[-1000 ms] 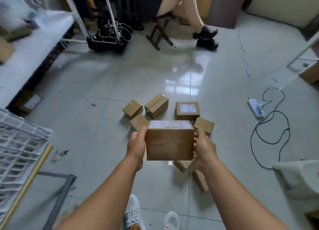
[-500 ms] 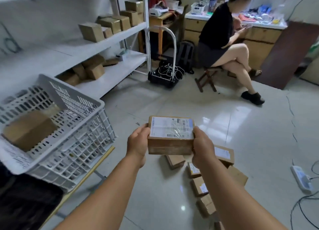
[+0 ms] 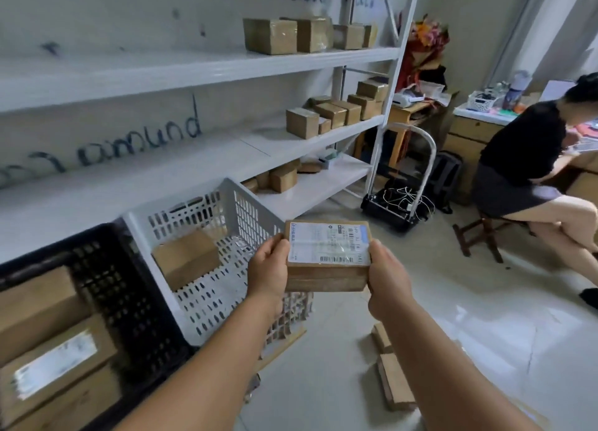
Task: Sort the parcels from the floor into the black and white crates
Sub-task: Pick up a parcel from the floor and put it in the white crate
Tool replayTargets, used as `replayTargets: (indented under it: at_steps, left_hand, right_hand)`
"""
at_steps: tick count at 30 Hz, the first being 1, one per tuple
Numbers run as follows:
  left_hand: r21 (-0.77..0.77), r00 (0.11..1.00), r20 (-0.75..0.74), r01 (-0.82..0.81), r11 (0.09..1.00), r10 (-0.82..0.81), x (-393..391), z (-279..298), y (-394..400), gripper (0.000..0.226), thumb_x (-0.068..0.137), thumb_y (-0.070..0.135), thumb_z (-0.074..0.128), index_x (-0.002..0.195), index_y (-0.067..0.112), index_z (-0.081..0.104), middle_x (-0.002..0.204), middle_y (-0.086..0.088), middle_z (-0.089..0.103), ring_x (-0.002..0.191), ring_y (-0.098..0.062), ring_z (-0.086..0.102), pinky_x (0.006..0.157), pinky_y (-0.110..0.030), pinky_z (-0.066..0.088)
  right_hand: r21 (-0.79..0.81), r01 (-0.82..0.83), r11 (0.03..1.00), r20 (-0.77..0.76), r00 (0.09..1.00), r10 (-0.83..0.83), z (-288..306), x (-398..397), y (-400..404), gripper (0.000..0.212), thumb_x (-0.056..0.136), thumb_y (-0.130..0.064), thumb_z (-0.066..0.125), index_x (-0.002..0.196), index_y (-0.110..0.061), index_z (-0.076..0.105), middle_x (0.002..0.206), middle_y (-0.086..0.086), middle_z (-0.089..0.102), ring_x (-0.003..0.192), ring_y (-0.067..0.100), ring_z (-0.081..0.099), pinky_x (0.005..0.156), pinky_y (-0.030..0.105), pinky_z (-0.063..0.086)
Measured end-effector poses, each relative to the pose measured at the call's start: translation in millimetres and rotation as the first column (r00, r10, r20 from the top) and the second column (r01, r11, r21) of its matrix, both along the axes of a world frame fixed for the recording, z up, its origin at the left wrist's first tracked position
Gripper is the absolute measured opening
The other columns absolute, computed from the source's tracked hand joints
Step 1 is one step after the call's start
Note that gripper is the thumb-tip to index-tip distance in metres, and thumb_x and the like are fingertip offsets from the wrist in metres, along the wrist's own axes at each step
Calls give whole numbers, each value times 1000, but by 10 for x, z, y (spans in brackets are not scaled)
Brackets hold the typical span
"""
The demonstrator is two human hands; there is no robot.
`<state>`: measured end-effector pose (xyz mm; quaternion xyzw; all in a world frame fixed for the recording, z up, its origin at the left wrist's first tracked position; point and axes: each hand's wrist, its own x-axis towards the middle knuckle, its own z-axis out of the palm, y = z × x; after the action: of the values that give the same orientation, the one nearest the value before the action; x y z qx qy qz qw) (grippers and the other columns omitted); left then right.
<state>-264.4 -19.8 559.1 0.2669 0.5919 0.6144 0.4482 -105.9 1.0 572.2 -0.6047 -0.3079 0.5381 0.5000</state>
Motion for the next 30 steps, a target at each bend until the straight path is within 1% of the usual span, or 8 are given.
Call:
replayTargets:
  at_steps: [5, 8, 10, 13, 19, 23, 26, 30]
  left_hand:
    - [-18, 992, -60, -110, 994, 109, -608, 53, 114, 17, 96, 28, 51, 102, 19, 64, 97, -1, 66, 87, -16, 59, 62, -25, 43]
    - [-59, 983, -102, -156, 986, 149, -931, 19, 95, 21, 98, 28, 46, 84, 22, 62, 88, -1, 64, 81, -18, 56, 64, -28, 41]
    - [-105, 975, -124, -200, 974, 186, -1123, -19, 86, 23, 99, 29, 43, 88, 21, 60, 90, -1, 62, 80, -16, 55, 69, -31, 41]
    - [-159, 971, -122, -222, 962, 204, -1372, -139, 138, 28, 98, 32, 41, 97, 11, 60, 88, -4, 57, 78, -17, 52, 73, -33, 39]
    - [-285, 981, 13, -180, 941, 192, -1637, -377, 358, 70, 75, 50, 69, 134, 21, 43, 131, 0, 54, 118, -22, 53, 102, -45, 43]
    - [-392, 947, 7, -293, 872, 321, -1777, -598, 631, 45, 84, 19, 69, 120, 16, 42, 116, -5, 58, 101, -21, 58, 87, -36, 48]
    - [-472, 928, -21, -337, 815, 371, -1870, -767, 848, 41, 88, 20, 64, 123, 17, 43, 115, -4, 57, 91, -18, 56, 81, -33, 47]
    - [-544, 894, -153, -432, 719, 422, -1975, -1102, 1101, 54, 86, 21, 64, 136, 21, 43, 126, -7, 50, 93, -18, 53, 75, -26, 46]
  right_hand:
    - [-5, -107, 994, 9, 994, 107, 67, -696, 261, 31, 97, -28, 42, 77, -21, 64, 84, 2, 65, 79, 21, 58, 72, 33, 42]
    - [-25, -189, 982, 36, 981, 190, 27, -1077, 358, 25, 96, -27, 44, 86, -23, 66, 88, 2, 68, 78, 20, 61, 67, 30, 44]
    - [-44, -245, 968, 57, 967, 247, -17, -1327, 428, 24, 96, -27, 44, 88, -24, 67, 90, 3, 70, 79, 22, 66, 61, 32, 52]
    - [-65, -329, 942, 101, 937, 334, -98, -1653, 550, 24, 92, -28, 47, 86, -26, 69, 94, 4, 71, 90, 28, 69, 81, 45, 56]
    - [-186, -457, 870, 144, 863, 485, -387, -2108, 987, 27, 94, -27, 51, 118, -15, 55, 106, 8, 61, 99, 27, 59, 77, 34, 47]
    - [-285, -541, 791, 167, 785, 597, -692, -2345, 1393, 31, 89, -23, 59, 116, -8, 56, 106, 13, 63, 97, 29, 61, 80, 37, 50]
    - [-340, -596, 727, 192, 713, 674, -942, -2472, 1668, 21, 89, -23, 61, 104, -9, 63, 96, 10, 65, 86, 24, 61, 67, 30, 49]
    - [-431, -636, 640, 170, 639, 750, -1311, -2656, 1917, 16, 87, -21, 64, 99, -11, 64, 92, 12, 67, 88, 28, 65, 84, 42, 56]
